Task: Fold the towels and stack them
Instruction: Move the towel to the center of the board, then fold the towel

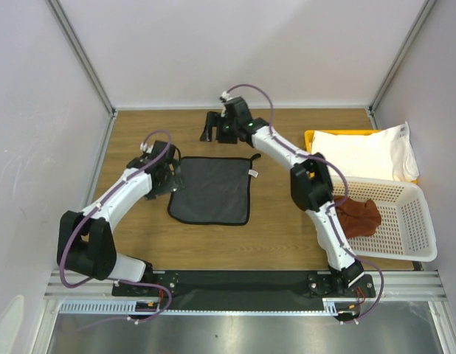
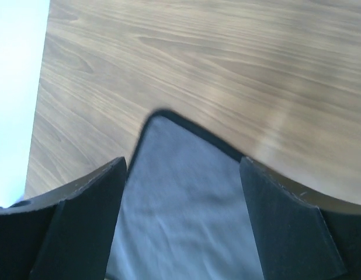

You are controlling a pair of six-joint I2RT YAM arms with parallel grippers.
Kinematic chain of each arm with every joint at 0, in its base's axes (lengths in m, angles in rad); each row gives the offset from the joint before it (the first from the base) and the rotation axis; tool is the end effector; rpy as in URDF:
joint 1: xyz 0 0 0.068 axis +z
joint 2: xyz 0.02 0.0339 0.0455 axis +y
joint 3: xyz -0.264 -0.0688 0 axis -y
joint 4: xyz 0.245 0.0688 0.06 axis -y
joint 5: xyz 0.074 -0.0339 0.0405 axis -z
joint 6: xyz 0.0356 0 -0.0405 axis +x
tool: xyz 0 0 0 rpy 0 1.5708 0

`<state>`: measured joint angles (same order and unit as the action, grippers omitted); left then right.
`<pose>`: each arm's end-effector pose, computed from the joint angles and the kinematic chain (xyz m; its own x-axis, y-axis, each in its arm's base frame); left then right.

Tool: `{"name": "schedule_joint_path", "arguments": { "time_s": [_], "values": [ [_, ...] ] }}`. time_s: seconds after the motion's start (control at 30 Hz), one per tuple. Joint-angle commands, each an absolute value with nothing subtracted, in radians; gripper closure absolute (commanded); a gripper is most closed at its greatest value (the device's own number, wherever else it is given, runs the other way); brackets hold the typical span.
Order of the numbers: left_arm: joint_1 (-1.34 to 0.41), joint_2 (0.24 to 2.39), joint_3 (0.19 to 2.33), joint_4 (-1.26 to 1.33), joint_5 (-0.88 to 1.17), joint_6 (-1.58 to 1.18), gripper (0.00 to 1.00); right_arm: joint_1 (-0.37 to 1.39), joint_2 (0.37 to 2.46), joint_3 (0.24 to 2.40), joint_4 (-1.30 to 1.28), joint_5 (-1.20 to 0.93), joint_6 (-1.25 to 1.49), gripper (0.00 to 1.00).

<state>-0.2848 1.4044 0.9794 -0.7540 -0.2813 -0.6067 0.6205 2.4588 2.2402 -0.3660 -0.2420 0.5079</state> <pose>0.2576 -0.0651 0.2275 -0.8246 -0.3293 -0.4600 -0.3676 0.9300 -0.0069 0.4568 0.3369 0.2256 -0.7459 0.0473 -0.6643 -0.4169 0.7447 0.5211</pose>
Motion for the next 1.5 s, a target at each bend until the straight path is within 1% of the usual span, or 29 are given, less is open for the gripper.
{"name": "schedule_joint_path", "arguments": {
  "time_s": [0.0, 0.13, 0.2, 0.33, 0.37, 0.4, 0.47, 0.5, 0.6, 0.77, 0.9, 0.97, 1.03, 1.07, 1.13, 1.2, 1.27, 1.33, 1.47],
  "values": [
    [-0.276, 1.416, 1.097, -0.755, -0.312, -0.500, 0.07, 0.554, 2.244, 2.134, -0.462, -0.244, 0.499, 0.15],
    [-0.276, 1.419, 1.140, -0.713, -0.169, -0.457, 0.09, 0.511, 2.073, 1.961, -0.541, -0.218, 0.500, 0.17],
    [-0.276, 1.430, 1.138, -0.710, -0.144, -0.474, 0.09, 0.503, 2.019, 1.852, -0.592, -0.207, 0.517, 0.20],
    [-0.276, 1.463, 1.098, -0.744, -0.141, -0.532, 0.13, 0.511, 1.912, 1.665, -0.655, -0.229, 0.564, 0.28],
    [-0.276, 1.469, 1.068, -0.749, -0.141, -0.558, 0.16, 0.512, 1.872, 1.617, -0.653, -0.235, 0.577, 0.37],
    [-0.276, 1.471, 1.051, -0.753, -0.138, -0.567, 0.18, 0.515, 1.856, 1.545, -0.653, -0.235, 0.592, 0.41],
    [-0.276, 1.460, 0.999, -0.750, -0.127, -0.598, 0.23, 0.518, 1.821, 1.481, -0.652, -0.238, 0.615, 0.51],
    [-0.276, 1.454, 0.980, -0.741, -0.124, -0.607, 0.23, 0.522, 1.813, 1.435, -0.649, -0.239, 0.627, 0.51],
    [-0.276, 1.413, 0.924, -0.729, -0.130, -0.647, 0.27, 0.546, 1.790, 1.391, -0.647, -0.232, 0.634, 0.50],
    [-0.276, 1.333, 0.836, -0.724, -0.181, -0.710, 0.27, 0.606, 1.787, 1.319, -0.643, -0.229, 0.638, 0.50],
    [-0.276, 1.290, 0.770, -0.690, -0.184, -0.730, 0.28, 0.617, 1.775, 1.246, -0.582, -0.264, 0.664, 0.51],
    [-0.276, 1.281, 0.730, -0.652, -0.169, -0.727, 0.34, 0.618, 1.767, 1.215, -0.554, -0.265, 0.679, 0.53],
    [-0.276, 1.275, 0.709, -0.631, -0.160, -0.729, 0.36, 0.626, 1.766, 1.203, -0.537, -0.267, 0.686, 0.56],
    [-0.276, 1.273, 0.695, -0.620, -0.152, -0.730, 0.38, 0.630, 1.764, 1.198, -0.531, -0.267, 0.687, 0.57],
    [-0.276, 1.272, 0.686, -0.592, -0.146, -0.729, 0.40, 0.643, 1.766, 1.193, -0.511, -0.278, 0.692, 0.58],
    [-0.276, 1.273, 0.681, -0.581, -0.146, -0.724, 0.45, 0.646, 1.773, 1.198, -0.499, -0.296, 0.693, 0.61],
    [-0.276, 1.266, 0.677, -0.581, -0.155, -0.718, 0.46, 0.649, 1.779, 1.203, -0.482, -0.314, 0.696, 0.65],
    [-0.276, 1.253, 0.658, -0.572, -0.149, -0.710, 0.48, 0.653, 1.784, 1.200, -0.468, -0.318, 0.703, 0.65],
    [-0.276, 1.229, 0.632, -0.566, -0.143, -0.718, 0.48, 0.663, 1.807, 1.198, -0.486, -0.319, 0.696, 0.64]
  ]
}}
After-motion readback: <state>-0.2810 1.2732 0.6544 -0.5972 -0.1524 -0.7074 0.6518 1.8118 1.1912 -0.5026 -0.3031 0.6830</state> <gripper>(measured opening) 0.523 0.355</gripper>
